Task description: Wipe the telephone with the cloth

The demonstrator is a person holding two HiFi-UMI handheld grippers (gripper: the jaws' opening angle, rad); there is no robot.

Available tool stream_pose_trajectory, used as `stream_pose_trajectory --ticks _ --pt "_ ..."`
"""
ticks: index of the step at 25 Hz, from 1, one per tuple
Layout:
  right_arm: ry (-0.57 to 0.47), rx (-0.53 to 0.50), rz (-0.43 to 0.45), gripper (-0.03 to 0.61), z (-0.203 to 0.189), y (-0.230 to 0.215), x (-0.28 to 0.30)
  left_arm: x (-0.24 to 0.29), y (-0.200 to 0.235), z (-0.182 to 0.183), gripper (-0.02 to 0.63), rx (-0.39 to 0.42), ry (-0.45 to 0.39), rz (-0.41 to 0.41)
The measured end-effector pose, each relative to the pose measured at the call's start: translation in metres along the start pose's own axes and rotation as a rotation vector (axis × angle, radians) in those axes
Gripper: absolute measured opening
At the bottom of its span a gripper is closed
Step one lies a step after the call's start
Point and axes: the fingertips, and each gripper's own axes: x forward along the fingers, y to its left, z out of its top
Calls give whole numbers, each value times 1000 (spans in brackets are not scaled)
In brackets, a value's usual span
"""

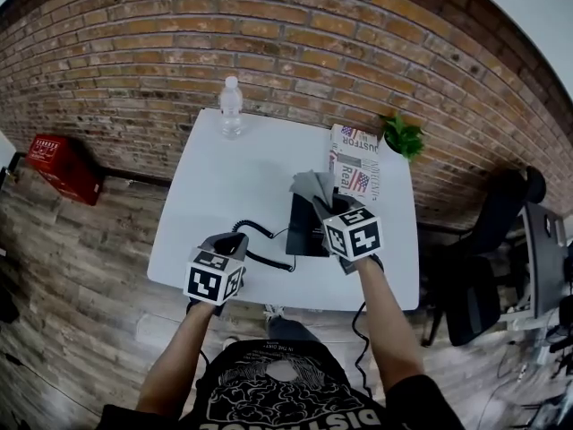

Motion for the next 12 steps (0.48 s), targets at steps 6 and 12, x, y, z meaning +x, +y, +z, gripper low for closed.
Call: stream_pose_trajectory --ticks 6,12 --pt "-7 -7 -24 11 13 -32 8 20 0 14 6 -6 -7 0" --pt "2 5 -64 11 13 -59 22 33 2 20 6 -16 -6 6"
